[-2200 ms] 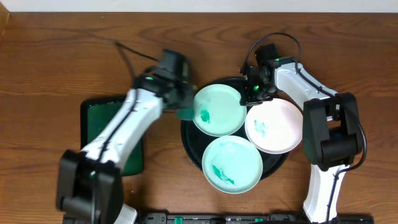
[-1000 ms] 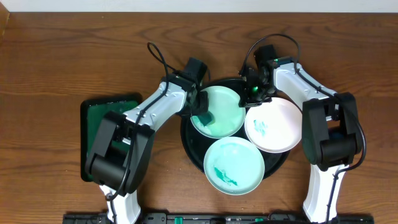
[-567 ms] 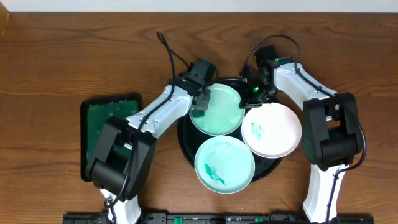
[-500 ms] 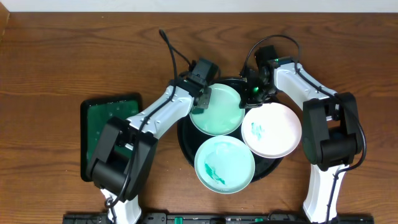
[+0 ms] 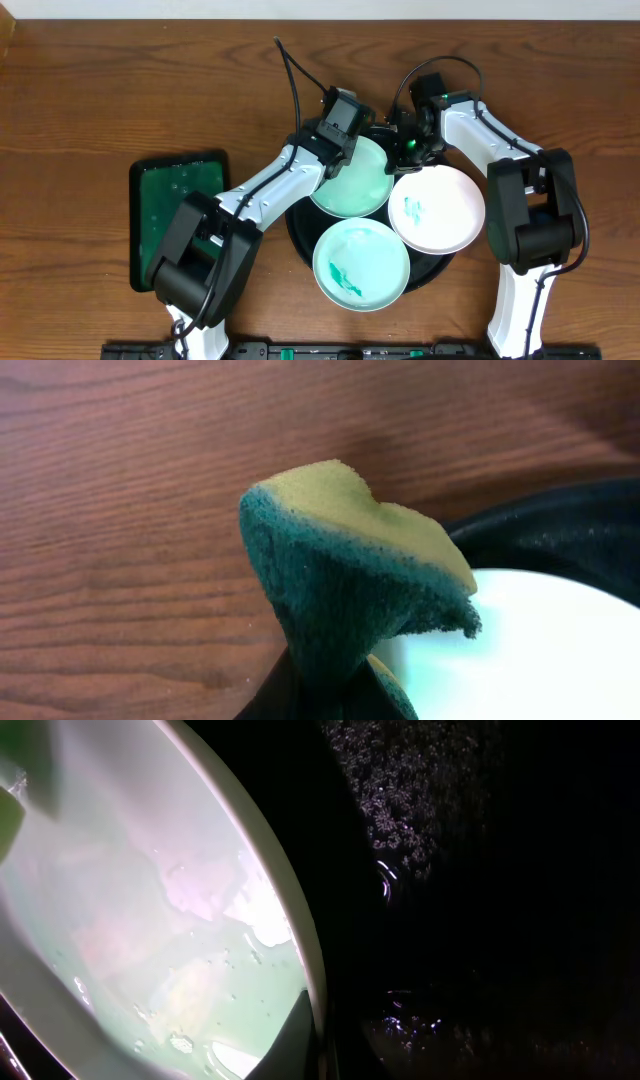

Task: Clean dirty plates on tray and stack at the side
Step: 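Scrub the mint-green plate surface with the sponge in the left gripper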

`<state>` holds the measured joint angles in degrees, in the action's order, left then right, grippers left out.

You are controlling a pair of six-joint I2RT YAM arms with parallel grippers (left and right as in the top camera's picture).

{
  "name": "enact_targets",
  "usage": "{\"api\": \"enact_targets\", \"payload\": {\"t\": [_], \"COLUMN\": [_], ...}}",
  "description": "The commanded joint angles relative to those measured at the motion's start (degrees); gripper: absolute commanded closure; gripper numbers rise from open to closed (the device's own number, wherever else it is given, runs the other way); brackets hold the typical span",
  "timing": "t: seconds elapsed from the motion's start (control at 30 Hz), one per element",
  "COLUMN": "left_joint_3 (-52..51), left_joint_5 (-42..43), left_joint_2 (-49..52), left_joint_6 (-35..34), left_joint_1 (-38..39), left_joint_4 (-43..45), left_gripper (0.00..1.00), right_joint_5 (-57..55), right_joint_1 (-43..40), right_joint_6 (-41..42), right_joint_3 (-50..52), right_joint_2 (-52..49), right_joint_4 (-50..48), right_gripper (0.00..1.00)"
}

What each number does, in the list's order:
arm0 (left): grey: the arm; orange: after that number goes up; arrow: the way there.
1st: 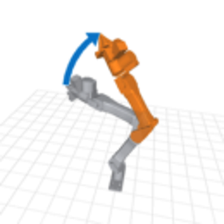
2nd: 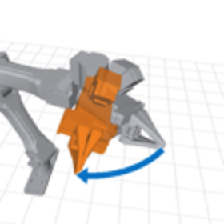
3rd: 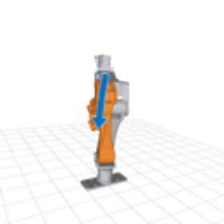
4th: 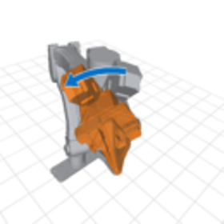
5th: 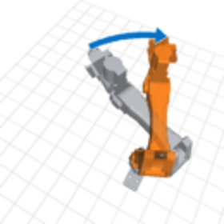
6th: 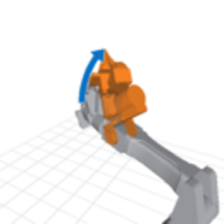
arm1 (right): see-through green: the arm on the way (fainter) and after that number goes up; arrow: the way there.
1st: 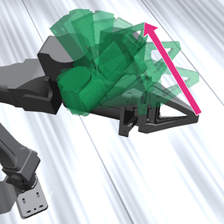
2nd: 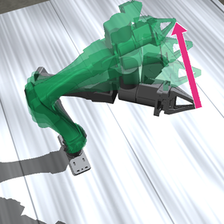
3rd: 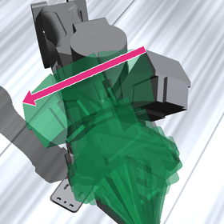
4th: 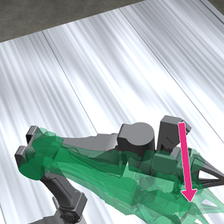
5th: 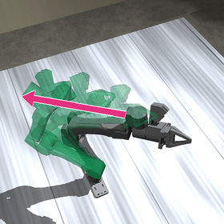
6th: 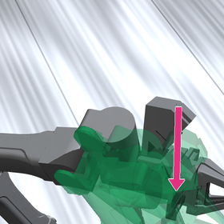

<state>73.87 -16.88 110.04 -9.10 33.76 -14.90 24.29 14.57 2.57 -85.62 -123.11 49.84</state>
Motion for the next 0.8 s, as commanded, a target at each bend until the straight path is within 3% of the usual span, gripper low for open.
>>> {"api": "enact_targets", "payload": {"t": [0.0,0.1,0.4,0.53,0.77], "left_joint_3": [1.27,1.27,0.83,0.48,0.39], "left_joint_5": [0.31,6.51,10.1,15.76,16.57], "left_joint_2": [0.63,2.19,6.23,6.36,6.34], "left_joint_6": [1.4,2.69,2.75,2.29,0.5], "left_joint_1": [-0.35,-0.35,0.28,-0.33,-0.33], "left_joint_4": [0.81,0.98,-3.65,-8.72,-20.55], "left_gripper": [0.93,0.92,0.93,0.93,0.93], "right_joint_5": [-0.24,-0.24,-0.24,-0.24,-0.24], "right_joint_1": [-0.24,-0.24,-0.24,-0.24,-0.24], "right_joint_6": [-0.52,-0.52,-0.52,-0.52,-0.5], "right_joint_3": [0.46,0.46,0.46,0.46,0.46], "right_joint_2": [-1.64,-1.64,-1.64,-1.64,-1.64], "right_joint_4": [1.27,1.46,1.6,1.77,1.73], "right_gripper": [0.99,0.99,0.99,0.99,0.99]}}
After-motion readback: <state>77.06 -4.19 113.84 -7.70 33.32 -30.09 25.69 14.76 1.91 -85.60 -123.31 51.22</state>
